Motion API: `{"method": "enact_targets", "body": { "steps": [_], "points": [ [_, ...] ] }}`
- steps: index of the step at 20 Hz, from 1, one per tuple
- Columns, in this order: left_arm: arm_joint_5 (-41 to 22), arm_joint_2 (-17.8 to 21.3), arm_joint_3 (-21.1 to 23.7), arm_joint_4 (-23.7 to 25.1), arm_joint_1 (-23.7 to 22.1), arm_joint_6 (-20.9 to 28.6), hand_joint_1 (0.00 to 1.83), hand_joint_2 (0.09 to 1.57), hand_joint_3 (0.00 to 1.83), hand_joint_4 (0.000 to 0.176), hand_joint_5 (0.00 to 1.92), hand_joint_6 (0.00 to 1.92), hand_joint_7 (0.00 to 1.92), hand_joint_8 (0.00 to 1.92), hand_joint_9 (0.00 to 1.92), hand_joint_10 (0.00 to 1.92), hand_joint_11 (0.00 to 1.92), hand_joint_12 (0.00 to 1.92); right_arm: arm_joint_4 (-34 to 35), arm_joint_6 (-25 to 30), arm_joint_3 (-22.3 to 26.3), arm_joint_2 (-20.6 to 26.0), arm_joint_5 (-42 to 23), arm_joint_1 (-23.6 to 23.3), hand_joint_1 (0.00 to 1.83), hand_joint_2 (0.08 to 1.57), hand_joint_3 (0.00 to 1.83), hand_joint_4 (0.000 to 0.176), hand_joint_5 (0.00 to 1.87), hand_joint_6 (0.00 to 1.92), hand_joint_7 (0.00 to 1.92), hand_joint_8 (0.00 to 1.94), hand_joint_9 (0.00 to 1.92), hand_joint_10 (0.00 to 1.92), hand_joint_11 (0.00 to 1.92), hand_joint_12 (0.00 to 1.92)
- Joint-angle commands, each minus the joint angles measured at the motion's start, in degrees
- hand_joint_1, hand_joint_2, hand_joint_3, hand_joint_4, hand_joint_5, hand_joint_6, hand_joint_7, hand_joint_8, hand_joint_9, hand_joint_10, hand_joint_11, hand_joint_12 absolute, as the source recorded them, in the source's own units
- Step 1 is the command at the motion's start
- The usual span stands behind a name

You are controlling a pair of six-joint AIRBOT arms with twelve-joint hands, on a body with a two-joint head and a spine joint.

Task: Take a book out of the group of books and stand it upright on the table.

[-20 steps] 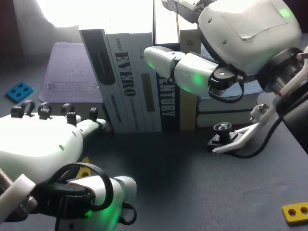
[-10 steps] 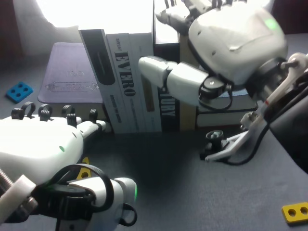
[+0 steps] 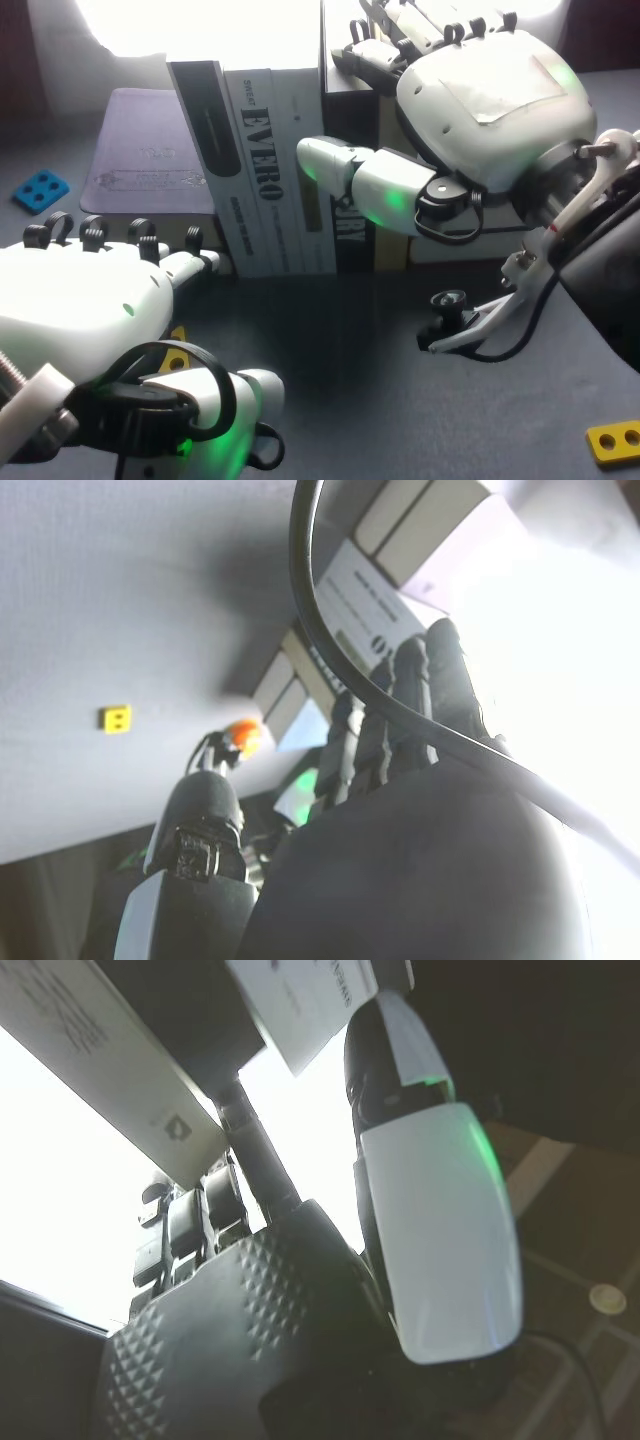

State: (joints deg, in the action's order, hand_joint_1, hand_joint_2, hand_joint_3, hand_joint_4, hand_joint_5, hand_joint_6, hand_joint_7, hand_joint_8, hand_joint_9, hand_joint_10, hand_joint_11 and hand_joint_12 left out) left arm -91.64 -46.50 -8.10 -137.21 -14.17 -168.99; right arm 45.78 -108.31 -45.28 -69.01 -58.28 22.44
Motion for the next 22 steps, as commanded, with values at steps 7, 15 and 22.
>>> {"method": "enact_targets", "body": {
  "steps": [7, 15, 22],
  "points": [
    [0.5, 0.3, -0.1, 4.7, -0.7, 0.2, 0.01, 1.33, 0.0, 0.053, 0.0, 0.0, 0.0, 0.0, 0.0, 0.0, 0.0, 0.0, -4.7, -2.2, 3.7, 1.5, -3.9, 1.3, 0.0, 1.2, 0.01, 0.0, 0.59, 0.17, 0.0, 0.0, 0.0, 0.0, 0.0, 0.0],
    [0.4, 0.3, 0.0, 4.7, -0.7, 0.2, 0.0, 1.34, 0.0, 0.049, 0.0, 0.0, 0.0, 0.0, 0.0, 0.0, 0.0, 0.0, -7.2, -5.4, 11.4, 6.0, -4.1, 5.1, 0.0, 1.2, 0.0, 0.0, 0.61, 0.16, 0.0, 0.0, 0.0, 0.0, 0.0, 0.0],
    [0.4, 0.3, 0.0, 4.7, -0.7, 0.2, 0.03, 1.34, 0.0, 0.043, 0.0, 0.0, 0.0, 0.0, 0.0, 0.0, 0.0, 0.0, -9.8, -8.2, 18.2, 10.8, -5.2, 8.8, 0.0, 1.21, 0.01, 0.002, 0.57, 0.14, 0.0, 0.0, 0.0, 0.0, 0.0, 0.0]
  ]
}}
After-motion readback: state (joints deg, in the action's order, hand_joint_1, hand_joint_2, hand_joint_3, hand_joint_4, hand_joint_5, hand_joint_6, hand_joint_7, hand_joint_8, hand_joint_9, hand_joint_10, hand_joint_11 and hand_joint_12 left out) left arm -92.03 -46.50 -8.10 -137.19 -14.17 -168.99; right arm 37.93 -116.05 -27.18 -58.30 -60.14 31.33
